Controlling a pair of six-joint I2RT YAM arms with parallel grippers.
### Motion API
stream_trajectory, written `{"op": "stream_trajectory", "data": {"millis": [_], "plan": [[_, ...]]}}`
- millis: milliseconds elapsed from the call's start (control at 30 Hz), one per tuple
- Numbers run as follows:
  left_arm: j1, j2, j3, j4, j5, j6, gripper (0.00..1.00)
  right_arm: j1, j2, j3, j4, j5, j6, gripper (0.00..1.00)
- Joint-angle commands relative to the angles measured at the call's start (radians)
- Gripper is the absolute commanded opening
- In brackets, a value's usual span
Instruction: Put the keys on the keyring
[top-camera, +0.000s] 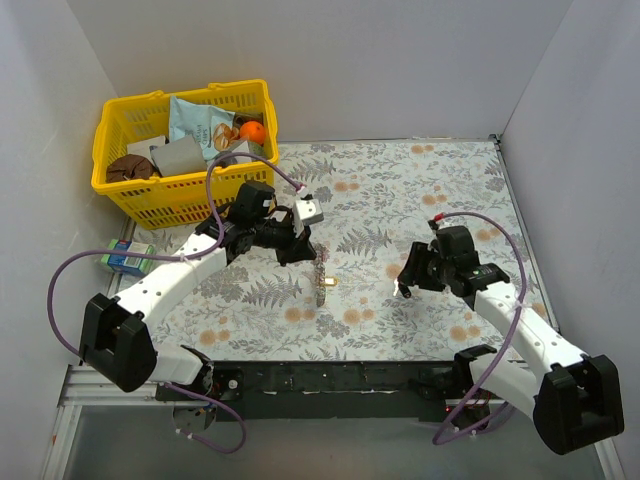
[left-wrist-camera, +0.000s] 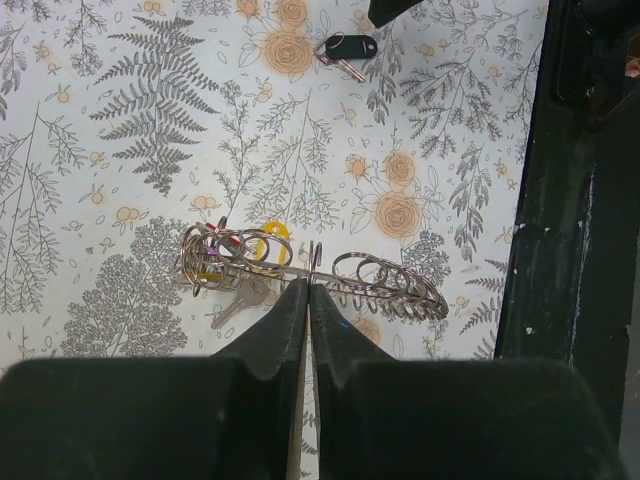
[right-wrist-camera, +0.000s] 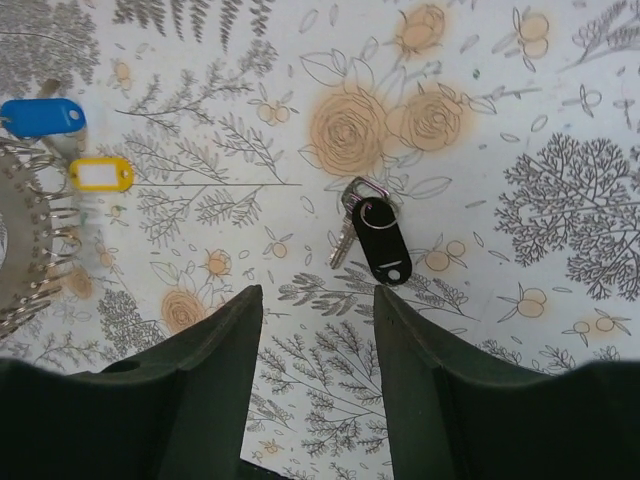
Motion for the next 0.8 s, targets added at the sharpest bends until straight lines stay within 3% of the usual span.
{"op": "stream_trajectory", "data": {"millis": [0, 167, 767], "plan": [[-0.004, -0.054, -0.006, 0.053, 0.040, -0.007, 0.00, -0.091, 0.047, -0.059, 0.018, -0.135, 0.059, 0.55], [-0.003, -0.051, -0.012, 0.067, 0.049, -0.010, 0.00, -0.140, 0.120, -0.100, 0.067, -0.221, 0.068, 0.54], [-0.004, -0.038, -0.022, 0.090, 0.055, -0.029, 0.00, -0.162, 0.279, -0.059, 0.193, -0.204, 0.019, 0.48]]}}
